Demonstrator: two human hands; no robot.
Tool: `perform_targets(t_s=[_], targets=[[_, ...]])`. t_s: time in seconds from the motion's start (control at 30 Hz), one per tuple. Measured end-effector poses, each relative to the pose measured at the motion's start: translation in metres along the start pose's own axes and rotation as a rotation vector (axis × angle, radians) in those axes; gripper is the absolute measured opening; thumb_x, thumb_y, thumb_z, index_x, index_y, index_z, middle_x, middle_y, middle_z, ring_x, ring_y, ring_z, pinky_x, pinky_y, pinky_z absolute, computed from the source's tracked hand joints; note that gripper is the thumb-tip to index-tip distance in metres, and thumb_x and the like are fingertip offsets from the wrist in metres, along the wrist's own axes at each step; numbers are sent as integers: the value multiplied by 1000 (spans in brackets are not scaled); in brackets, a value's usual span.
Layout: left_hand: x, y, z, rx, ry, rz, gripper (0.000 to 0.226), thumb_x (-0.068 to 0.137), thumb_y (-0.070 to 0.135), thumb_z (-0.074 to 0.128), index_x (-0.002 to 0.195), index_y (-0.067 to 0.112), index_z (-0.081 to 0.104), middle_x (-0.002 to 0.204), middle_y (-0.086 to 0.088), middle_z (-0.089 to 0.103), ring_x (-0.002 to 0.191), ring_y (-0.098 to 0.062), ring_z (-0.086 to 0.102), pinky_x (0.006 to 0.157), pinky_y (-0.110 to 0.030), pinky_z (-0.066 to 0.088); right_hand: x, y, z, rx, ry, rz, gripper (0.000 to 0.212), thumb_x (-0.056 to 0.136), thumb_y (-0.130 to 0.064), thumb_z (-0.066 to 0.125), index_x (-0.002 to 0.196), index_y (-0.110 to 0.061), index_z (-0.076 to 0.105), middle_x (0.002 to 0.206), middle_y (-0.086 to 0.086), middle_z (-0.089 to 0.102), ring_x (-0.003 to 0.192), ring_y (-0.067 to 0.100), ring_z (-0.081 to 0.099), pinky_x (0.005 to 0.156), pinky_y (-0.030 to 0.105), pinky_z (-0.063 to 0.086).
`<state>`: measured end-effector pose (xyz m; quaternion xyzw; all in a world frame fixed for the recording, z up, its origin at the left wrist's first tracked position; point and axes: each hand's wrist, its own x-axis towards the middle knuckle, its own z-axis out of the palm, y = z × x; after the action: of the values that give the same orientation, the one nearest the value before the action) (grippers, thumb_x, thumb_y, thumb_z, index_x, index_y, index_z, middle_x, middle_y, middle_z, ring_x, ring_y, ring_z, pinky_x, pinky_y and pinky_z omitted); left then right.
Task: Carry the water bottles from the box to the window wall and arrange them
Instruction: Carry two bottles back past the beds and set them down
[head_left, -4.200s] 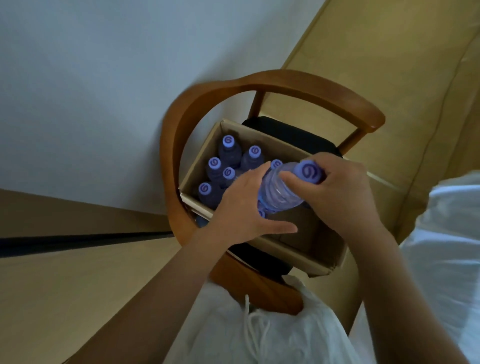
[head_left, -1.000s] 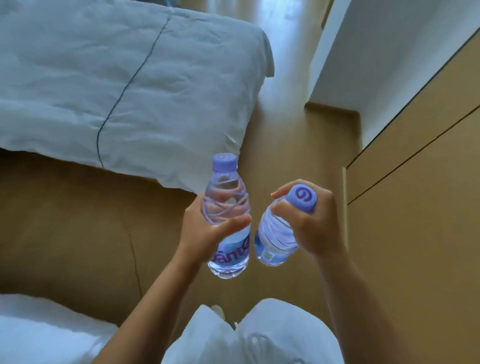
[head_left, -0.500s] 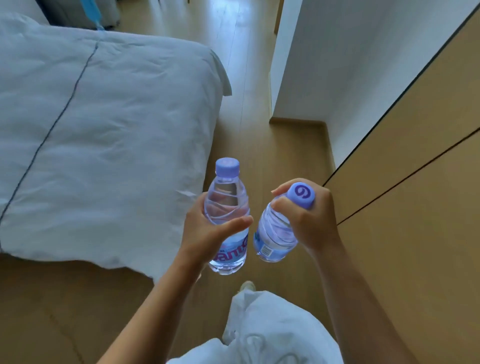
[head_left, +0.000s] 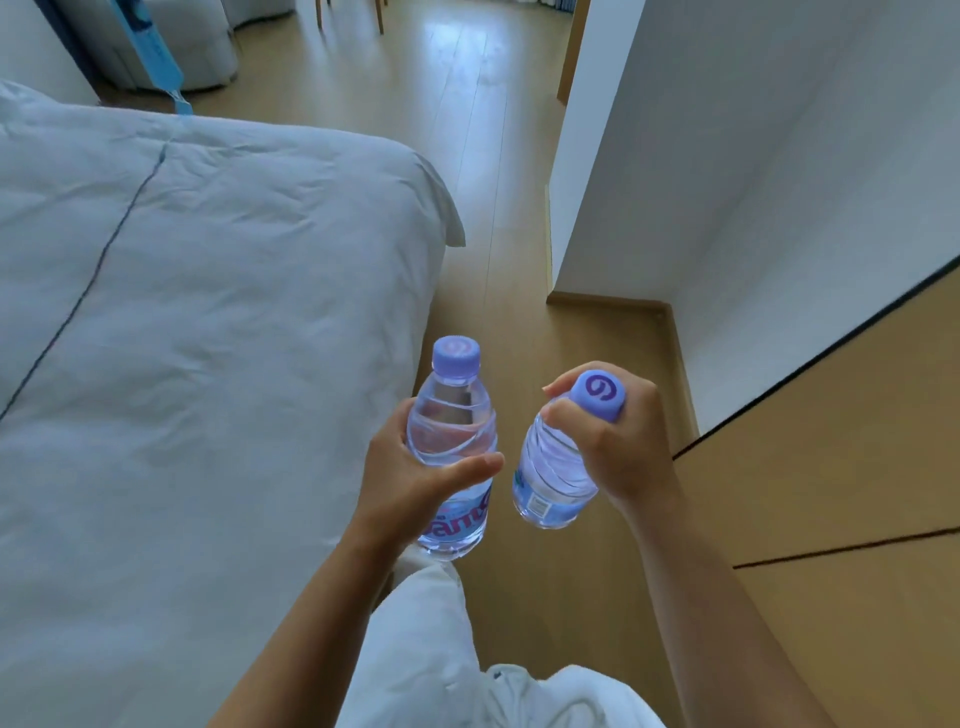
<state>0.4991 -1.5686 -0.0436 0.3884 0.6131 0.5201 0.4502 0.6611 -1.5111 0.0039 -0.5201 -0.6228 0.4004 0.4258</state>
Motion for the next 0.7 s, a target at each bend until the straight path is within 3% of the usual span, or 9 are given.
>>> perform_targets(t_s=[0.13, 0.4, 0.47, 0.57, 0.7], targets=[[97, 17, -15, -3, -8, 27, 58, 41, 31, 86, 94, 19, 64, 82, 3, 73, 76, -12, 71, 68, -23, 56, 83, -3, 37, 2, 8, -23, 4, 61, -16, 60, 64, -14, 61, 62, 2, 62, 60, 18, 59, 53, 19, 49], [257, 55, -37, -16, -46, 42, 49, 46, 22, 83, 92, 19, 64, 81, 3, 74, 75, -13, 71, 67, -24, 56, 220, -20, 77, -26, 89, 21, 10, 60, -15, 61, 68, -9, 62, 66, 4, 63, 63, 19, 60, 58, 25, 51], [288, 59, -36, -8, -56, 36, 57, 40, 28, 86, 92, 18, 64, 82, 2, 74, 76, -15, 71, 69, -26, 56, 248, -19, 80, -35, 87, 30, 6, 67, -10, 67, 70, -9, 62, 66, 2, 62, 63, 16, 59, 57, 22, 50], [334, 65, -29, 10, -62, 32, 68, 33, 43, 82, 93, 18, 64, 86, -1, 73, 78, -19, 71, 73, -32, 56, 294, -12, 84, -57, 80, 32, 16, 74, 6, 67, 70, -9, 62, 66, 2, 62, 61, 16, 58, 56, 20, 50], [403, 74, -11, 39, -72, 44, 70, 34, 48, 80, 96, 19, 63, 90, -1, 72, 80, -17, 71, 74, -33, 57, 365, 1, 89, -44, 75, 40, 16, 73, -5, 70, 67, -15, 60, 63, -1, 60, 59, 13, 57, 53, 15, 48]])
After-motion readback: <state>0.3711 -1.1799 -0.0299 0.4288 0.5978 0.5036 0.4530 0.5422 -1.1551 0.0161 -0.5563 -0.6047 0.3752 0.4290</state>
